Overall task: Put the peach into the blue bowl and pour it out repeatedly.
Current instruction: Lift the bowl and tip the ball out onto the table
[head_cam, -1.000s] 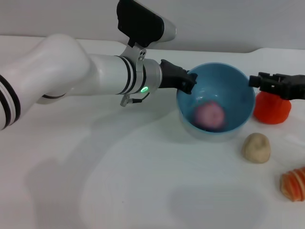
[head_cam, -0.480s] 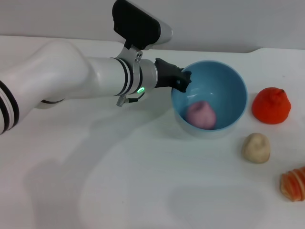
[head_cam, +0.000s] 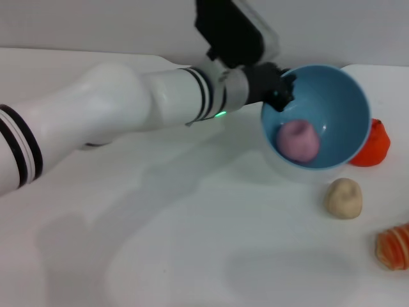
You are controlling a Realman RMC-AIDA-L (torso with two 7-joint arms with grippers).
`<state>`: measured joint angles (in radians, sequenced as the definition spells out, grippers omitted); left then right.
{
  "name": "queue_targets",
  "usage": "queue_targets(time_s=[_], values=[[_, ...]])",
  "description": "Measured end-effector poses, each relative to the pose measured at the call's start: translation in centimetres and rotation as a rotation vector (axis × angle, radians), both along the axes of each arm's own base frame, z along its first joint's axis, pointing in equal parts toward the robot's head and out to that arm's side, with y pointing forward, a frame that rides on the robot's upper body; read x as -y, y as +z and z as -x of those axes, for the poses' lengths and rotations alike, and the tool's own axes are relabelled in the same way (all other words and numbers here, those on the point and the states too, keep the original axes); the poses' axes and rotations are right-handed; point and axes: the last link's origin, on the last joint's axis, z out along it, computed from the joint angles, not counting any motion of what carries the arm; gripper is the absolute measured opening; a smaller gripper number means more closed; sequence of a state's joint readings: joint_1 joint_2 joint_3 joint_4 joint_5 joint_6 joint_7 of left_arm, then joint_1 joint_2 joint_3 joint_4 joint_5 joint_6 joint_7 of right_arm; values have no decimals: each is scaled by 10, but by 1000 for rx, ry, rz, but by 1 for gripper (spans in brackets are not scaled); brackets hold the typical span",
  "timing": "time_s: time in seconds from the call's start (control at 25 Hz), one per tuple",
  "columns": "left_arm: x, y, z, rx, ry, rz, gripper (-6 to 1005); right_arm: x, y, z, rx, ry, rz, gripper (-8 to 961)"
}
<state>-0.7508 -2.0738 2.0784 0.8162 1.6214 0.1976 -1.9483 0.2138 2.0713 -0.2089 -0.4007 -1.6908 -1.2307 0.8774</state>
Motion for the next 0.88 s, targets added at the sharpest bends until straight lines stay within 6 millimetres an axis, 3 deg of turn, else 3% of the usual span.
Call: queue_targets(time_s=[0.16,0.36,0.56,0.88], values=[[10,-6,-19,-104,-222,-81,0,4,0,-4,-25,-38,-139,601],[31,-18,-32,-282,-532,-239,0,11,-18,-1,-10,-47,-182,601],[45,-16,-37,-356,-727,-407,0,13,-28,6,-40,-39,-202,600],[55,-18,-30,-435,-863,-456,-1,9,-27,18,-90,11,-261,601]])
